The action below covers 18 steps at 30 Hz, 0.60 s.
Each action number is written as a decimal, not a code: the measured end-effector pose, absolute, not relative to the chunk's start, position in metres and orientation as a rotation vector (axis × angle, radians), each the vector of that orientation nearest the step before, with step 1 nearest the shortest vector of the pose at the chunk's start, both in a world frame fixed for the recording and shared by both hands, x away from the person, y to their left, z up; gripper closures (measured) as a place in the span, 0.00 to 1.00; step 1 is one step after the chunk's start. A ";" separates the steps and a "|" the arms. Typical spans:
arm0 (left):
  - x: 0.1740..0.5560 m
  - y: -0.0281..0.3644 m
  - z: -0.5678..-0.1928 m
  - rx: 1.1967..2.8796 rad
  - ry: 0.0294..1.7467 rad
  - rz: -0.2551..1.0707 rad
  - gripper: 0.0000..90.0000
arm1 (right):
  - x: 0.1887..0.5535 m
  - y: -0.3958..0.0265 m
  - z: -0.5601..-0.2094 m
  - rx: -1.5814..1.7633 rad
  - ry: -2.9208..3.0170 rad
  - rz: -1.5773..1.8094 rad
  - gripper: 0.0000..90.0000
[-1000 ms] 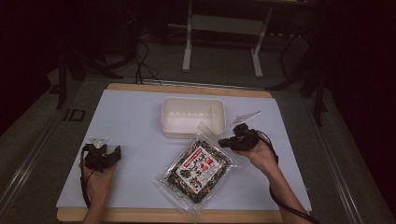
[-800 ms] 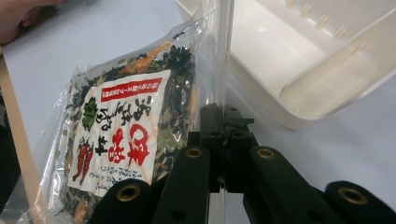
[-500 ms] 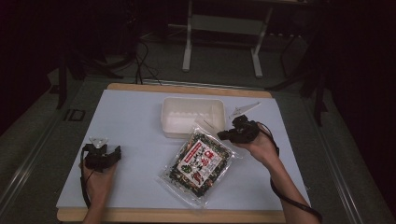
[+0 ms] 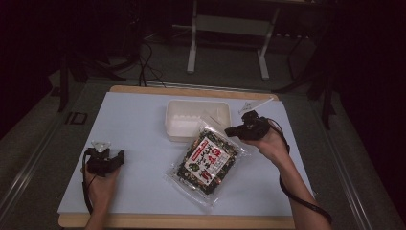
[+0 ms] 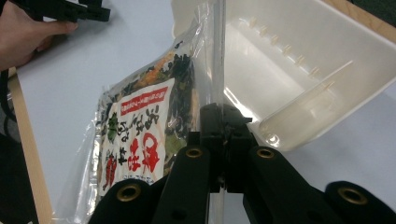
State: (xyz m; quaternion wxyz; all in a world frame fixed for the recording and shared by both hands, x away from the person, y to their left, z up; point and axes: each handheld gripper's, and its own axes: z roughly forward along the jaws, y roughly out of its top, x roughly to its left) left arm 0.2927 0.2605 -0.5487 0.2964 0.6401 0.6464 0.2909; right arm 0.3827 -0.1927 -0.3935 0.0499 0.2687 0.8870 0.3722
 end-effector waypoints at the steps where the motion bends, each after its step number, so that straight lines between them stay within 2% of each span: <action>1: 0.293 0.260 -0.549 1.702 1.719 0.773 0.48 | 0.383 -0.193 -0.392 0.819 2.700 1.134 1.00; 18: 0.292 0.261 -0.548 1.700 1.717 0.772 0.48 | 0.388 -0.193 -0.372 0.781 2.682 1.141 1.00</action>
